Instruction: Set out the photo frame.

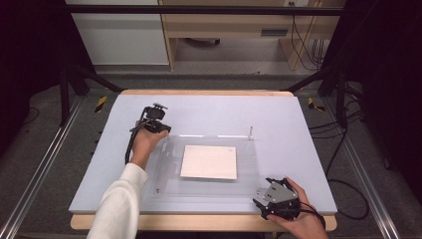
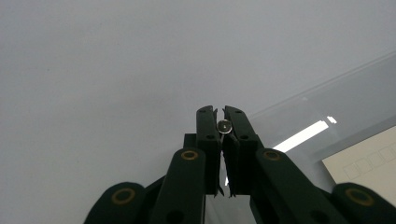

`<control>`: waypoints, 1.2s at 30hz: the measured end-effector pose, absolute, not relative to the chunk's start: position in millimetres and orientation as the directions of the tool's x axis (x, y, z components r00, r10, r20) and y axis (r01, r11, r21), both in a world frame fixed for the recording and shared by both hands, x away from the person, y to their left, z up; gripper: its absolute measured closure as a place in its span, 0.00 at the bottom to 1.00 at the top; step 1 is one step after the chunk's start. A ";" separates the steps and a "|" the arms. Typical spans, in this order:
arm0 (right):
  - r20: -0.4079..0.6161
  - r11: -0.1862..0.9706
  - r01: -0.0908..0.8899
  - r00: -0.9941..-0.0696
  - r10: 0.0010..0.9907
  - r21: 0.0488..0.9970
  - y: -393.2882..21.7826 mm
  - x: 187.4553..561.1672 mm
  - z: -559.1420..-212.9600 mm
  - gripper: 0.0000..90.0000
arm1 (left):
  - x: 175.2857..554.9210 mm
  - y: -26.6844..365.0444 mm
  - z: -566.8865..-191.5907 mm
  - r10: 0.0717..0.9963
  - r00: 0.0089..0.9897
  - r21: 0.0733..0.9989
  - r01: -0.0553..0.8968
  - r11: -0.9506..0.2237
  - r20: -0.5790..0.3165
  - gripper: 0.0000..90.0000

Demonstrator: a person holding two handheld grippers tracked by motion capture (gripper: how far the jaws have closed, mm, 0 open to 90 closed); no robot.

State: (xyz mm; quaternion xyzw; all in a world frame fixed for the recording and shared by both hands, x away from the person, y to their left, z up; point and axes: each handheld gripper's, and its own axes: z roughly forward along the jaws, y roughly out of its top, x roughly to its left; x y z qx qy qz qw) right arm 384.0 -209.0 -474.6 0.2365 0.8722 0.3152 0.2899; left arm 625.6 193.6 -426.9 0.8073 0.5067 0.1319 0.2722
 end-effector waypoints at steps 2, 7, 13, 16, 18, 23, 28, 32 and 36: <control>-0.362 0.691 0.223 -0.719 0.593 0.688 -208.0 385.4 -475.0 0.26 | 625.9 193.6 -427.0 0.889 0.453 0.572 0.746 -0.340 -0.063 0.94; -0.381 0.706 0.208 -0.722 0.577 0.677 -205.7 388.3 -478.5 0.29 | 627.1 193.8 -427.4 0.889 0.454 0.572 0.747 -0.339 -0.067 0.94; -0.408 0.716 0.185 -0.714 0.568 0.673 -202.7 389.1 -479.0 0.32 | 627.4 193.9 -427.8 0.888 0.455 0.571 0.748 -0.339 -0.068 0.94; -0.427 0.724 0.165 -0.712 0.557 0.669 -200.8 388.3 -478.3 0.35 | 627.6 194.1 -427.9 0.887 0.457 0.571 0.747 -0.340 -0.069 0.94; -0.434 0.726 0.154 -0.711 0.553 0.670 -200.4 386.9 -478.2 0.37 | 627.6 194.5 -427.9 0.886 0.459 0.571 0.747 -0.342 -0.070 0.94; -0.446 0.725 0.132 -0.710 0.545 0.676 -199.2 384.8 -474.7 0.44 | 628.3 195.8 -427.9 0.881 0.468 0.573 0.743 -0.348 -0.072 0.94; -0.454 0.735 0.120 -0.717 0.529 0.667 -197.7 383.4 -474.6 0.50 | 627.7 196.0 -427.8 0.877 0.476 0.572 0.738 -0.358 -0.066 0.94; -0.461 0.735 0.120 -0.709 0.533 0.667 -197.1 382.3 -473.7 0.51 | 626.8 196.1 -428.1 0.879 0.471 0.577 0.738 -0.350 -0.070 0.94; -0.470 0.736 0.113 -0.702 0.534 0.667 -197.6 382.5 -472.6 0.52 | 626.8 196.6 -428.5 0.879 0.472 0.580 0.736 -0.348 -0.071 0.94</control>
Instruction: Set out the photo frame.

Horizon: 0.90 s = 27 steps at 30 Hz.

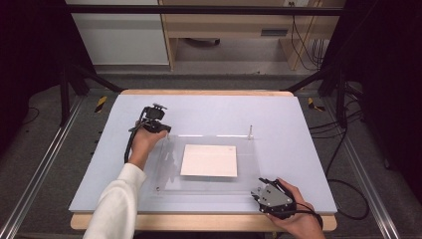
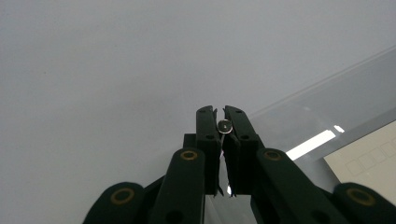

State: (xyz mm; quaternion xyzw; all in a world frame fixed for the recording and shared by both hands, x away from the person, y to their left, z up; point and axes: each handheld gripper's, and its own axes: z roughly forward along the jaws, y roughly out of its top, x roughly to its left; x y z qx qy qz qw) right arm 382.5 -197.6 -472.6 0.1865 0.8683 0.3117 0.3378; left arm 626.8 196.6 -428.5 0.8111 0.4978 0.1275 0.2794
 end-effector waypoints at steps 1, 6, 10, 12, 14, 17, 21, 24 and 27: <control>-0.472 0.736 0.116 -0.699 0.537 0.667 -197.7 382.6 -472.7 0.52 | 627.0 196.6 -428.6 0.880 0.470 0.581 0.737 -0.345 -0.073 0.94; -0.467 0.736 0.121 -0.701 0.539 0.666 -196.8 384.8 -472.7 0.49 | 627.8 196.4 -428.6 0.878 0.473 0.578 0.737 -0.350 -0.071 0.94; -0.496 0.759 0.114 -0.693 0.524 0.642 -193.5 385.1 -473.3 0.51 | 627.8 196.6 -428.7 0.877 0.474 0.577 0.737 -0.351 -0.073 0.94; -0.515 0.765 0.105 -0.680 0.522 0.636 -193.5 384.4 -473.2 0.53 | 628.0 196.9 -428.9 0.878 0.473 0.579 0.737 -0.348 -0.075 0.94; -0.515 0.761 0.108 -0.675 0.529 0.640 -193.4 383.7 -472.3 0.53 | 628.2 197.0 -429.0 0.878 0.472 0.580 0.738 -0.346 -0.077 0.94; -0.539 0.762 0.078 -0.661 0.522 0.643 -193.0 381.8 -468.8 0.58 | 629.0 197.7 -429.4 0.877 0.473 0.585 0.735 -0.343 -0.080 0.93; -0.543 0.762 0.076 -0.656 0.524 0.643 -192.2 380.9 -467.2 0.59 | 628.0 197.0 -430.0 0.880 0.470 0.592 0.729 -0.344 -0.068 0.92; -0.547 0.765 0.076 -0.654 0.523 0.640 -191.7 380.6 -466.7 0.60 | 624.1 198.4 -429.9 0.884 0.464 0.635 0.698 -0.330 -0.052 0.84; -0.549 0.765 0.074 -0.653 0.522 0.640 -191.4 380.6 -466.5 0.60 | 615.4 201.2 -425.1 0.882 0.471 0.678 0.657 -0.330 -0.027 0.73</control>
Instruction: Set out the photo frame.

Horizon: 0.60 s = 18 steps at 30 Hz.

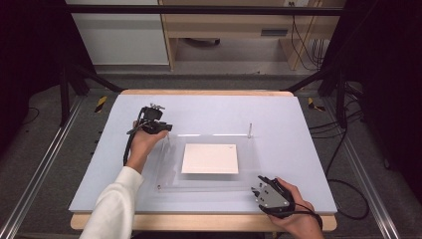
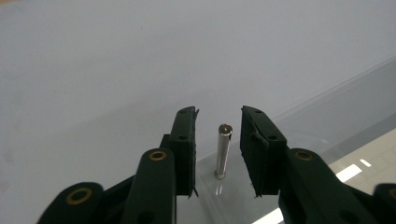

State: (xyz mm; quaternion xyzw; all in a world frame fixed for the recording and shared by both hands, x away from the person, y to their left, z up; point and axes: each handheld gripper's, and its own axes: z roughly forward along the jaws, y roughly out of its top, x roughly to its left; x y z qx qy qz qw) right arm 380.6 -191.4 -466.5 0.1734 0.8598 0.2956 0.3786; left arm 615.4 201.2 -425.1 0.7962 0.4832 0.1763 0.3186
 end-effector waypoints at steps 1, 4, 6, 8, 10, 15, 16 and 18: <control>-0.548 0.762 0.074 -0.650 0.526 0.643 -191.4 380.4 -466.2 0.60 | 610.9 202.6 -422.9 0.879 0.477 0.686 0.642 -0.343 -0.007 0.72; -0.547 0.759 0.079 -0.646 0.533 0.647 -191.4 379.8 -465.0 0.60 | 595.9 207.6 -417.5 0.872 0.489 0.720 0.596 -0.354 0.024 0.64; -0.548 0.759 0.077 -0.644 0.533 0.647 -191.2 379.8 -464.6 0.61 | 584.2 211.2 -413.9 0.866 0.498 0.739 0.563 -0.370 0.054 0.58; -0.551 0.760 0.075 -0.643 0.532 0.646 -190.9 379.7 -464.3 0.61 | 569.4 213.3 -413.0 0.853 0.515 0.759 0.522 -0.389 0.083 0.55; -0.551 0.759 0.076 -0.642 0.533 0.646 -190.8 379.6 -464.0 0.61 | 555.1 215.2 -415.2 0.836 0.537 0.771 0.484 -0.414 0.112 0.52; -0.544 0.753 0.082 -0.642 0.541 0.653 -191.0 379.0 -463.1 0.61 | 516.6 225.0 -429.9 0.809 0.571 0.804 0.412 -0.430 0.140 0.44; -0.543 0.753 0.082 -0.642 0.541 0.653 -191.0 379.0 -463.1 0.61 | 509.7 227.2 -432.7 0.803 0.576 0.806 0.397 -0.439 0.153 0.42; -0.543 0.753 0.082 -0.643 0.540 0.652 -190.9 379.1 -463.1 0.61 | 499.1 230.0 -432.7 0.786 0.592 0.797 0.382 -0.467 0.177 0.37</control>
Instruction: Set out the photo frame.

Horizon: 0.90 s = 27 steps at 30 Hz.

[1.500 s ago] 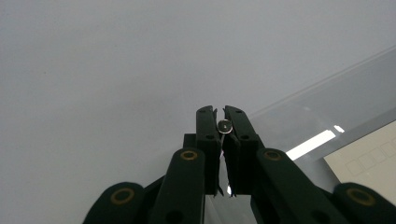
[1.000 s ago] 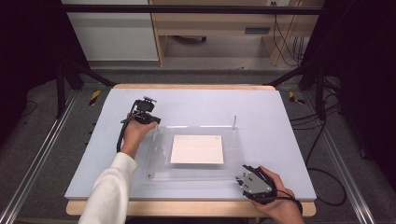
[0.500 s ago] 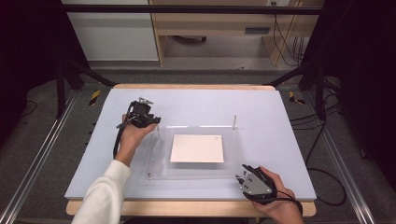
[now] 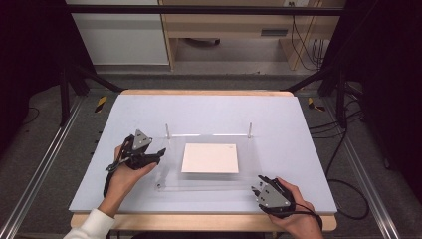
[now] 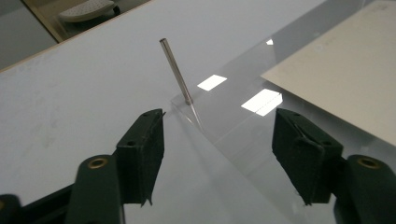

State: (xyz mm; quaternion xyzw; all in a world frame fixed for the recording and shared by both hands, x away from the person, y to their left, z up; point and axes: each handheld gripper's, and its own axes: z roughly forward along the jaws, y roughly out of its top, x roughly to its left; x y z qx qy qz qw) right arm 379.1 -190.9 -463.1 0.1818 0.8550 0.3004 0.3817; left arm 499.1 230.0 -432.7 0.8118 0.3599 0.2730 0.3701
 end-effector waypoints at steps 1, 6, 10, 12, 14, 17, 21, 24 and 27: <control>-0.545 0.754 0.080 -0.642 0.539 0.652 -190.9 379.1 -462.9 0.61 | 493.5 231.3 -430.9 0.786 0.590 0.804 0.369 -0.466 0.184 0.34; -0.543 0.749 0.078 -0.640 0.544 0.658 -191.0 379.0 -462.1 0.61 | 470.6 233.3 -428.4 0.770 0.617 0.818 0.352 -0.454 0.162 0.24; -0.542 0.747 0.076 -0.640 0.545 0.661 -191.2 378.9 -461.5 0.62 | 455.1 231.4 -429.6 0.749 0.639 0.821 0.326 -0.469 0.175 0.18; -0.543 0.748 0.075 -0.640 0.544 0.660 -191.3 378.9 -461.4 0.62 | 448.9 230.3 -430.6 0.735 0.655 0.824 0.312 -0.473 0.174 0.14; -0.543 0.747 0.076 -0.640 0.544 0.660 -191.3 378.8 -461.4 0.62 | 442.9 229.2 -431.3 0.725 0.662 0.825 0.292 -0.484 0.191 0.11; -0.544 0.747 0.076 -0.638 0.545 0.660 -191.2 378.7 -461.2 0.62 | 434.5 226.5 -431.0 0.699 0.686 0.823 0.269 -0.500 0.200 0.10; -0.542 0.745 0.077 -0.636 0.549 0.663 -191.2 378.7 -461.0 0.62 | 422.7 221.0 -431.3 0.675 0.699 0.815 0.236 -0.530 0.237 0.10; -0.542 0.744 0.077 -0.635 0.550 0.664 -191.0 378.5 -461.0 0.62 | 416.3 218.9 -431.9 0.658 0.708 0.805 0.221 -0.551 0.256 0.10; -0.542 0.745 0.079 -0.636 0.550 0.663 -190.9 378.4 -461.1 0.62 | 410.2 218.5 -434.6 0.645 0.720 0.799 0.218 -0.560 0.255 0.10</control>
